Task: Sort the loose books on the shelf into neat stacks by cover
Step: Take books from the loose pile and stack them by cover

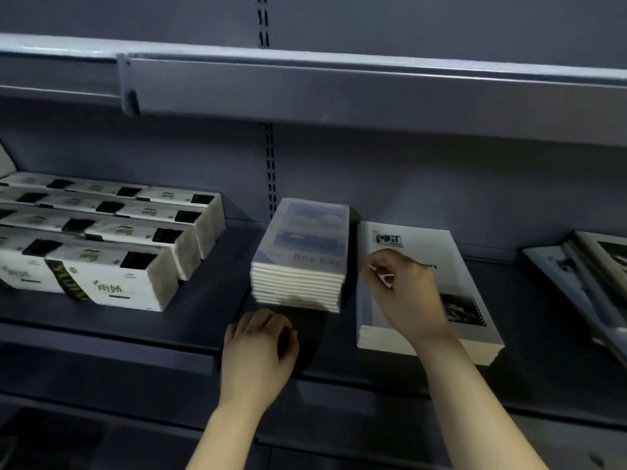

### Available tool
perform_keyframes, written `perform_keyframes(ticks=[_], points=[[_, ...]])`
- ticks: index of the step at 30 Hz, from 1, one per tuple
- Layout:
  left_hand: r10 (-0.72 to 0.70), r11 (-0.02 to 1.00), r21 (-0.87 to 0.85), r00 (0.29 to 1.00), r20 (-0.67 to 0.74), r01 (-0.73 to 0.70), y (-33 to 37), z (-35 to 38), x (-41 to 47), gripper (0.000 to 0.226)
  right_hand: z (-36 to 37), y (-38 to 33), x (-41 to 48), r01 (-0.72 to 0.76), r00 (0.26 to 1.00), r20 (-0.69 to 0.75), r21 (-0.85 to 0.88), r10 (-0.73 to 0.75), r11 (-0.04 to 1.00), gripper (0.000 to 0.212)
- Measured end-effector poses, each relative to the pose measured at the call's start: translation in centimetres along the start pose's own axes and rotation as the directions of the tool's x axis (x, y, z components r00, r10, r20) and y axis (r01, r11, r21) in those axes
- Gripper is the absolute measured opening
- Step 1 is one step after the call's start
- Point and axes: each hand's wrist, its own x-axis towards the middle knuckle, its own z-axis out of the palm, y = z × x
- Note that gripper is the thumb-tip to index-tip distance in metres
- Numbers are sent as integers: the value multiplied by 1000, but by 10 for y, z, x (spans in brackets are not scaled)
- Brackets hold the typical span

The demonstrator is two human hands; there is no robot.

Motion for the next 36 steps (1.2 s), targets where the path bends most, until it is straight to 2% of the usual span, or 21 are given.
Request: perform_keyframes(ticks=[3, 13, 21, 26, 33, 36], points=[[22, 1000, -21, 999, -31, -22, 26, -3, 1, 22, -24, 12, -2, 10, 999, -33, -36, -11, 999, 11], [86, 995, -49, 996, -31, -88, 151, 16, 10, 25, -143, 89, -20, -95, 995, -29, -143, 92, 985, 15], [172, 984, -49, 985, -24, -173, 260, 55, 3, 31, -243, 170, -48, -273, 961, -112, -233, 253, 933, 12], [192, 981, -20, 980, 57, -192, 317, 82, -10, 37, -288, 218, -69, -370, 929, -139, -283, 344, 885, 12], [208, 978, -6, 975, 81, -208, 351, 119, -20, 36, -333, 265, -98, -468, 883, -186, -293, 431, 833, 13], [187, 982, 13, 978, 97, -189, 358, 134, -19, 36, -347, 284, -107, -541, 841, -210, -312, 498, 781, 15]])
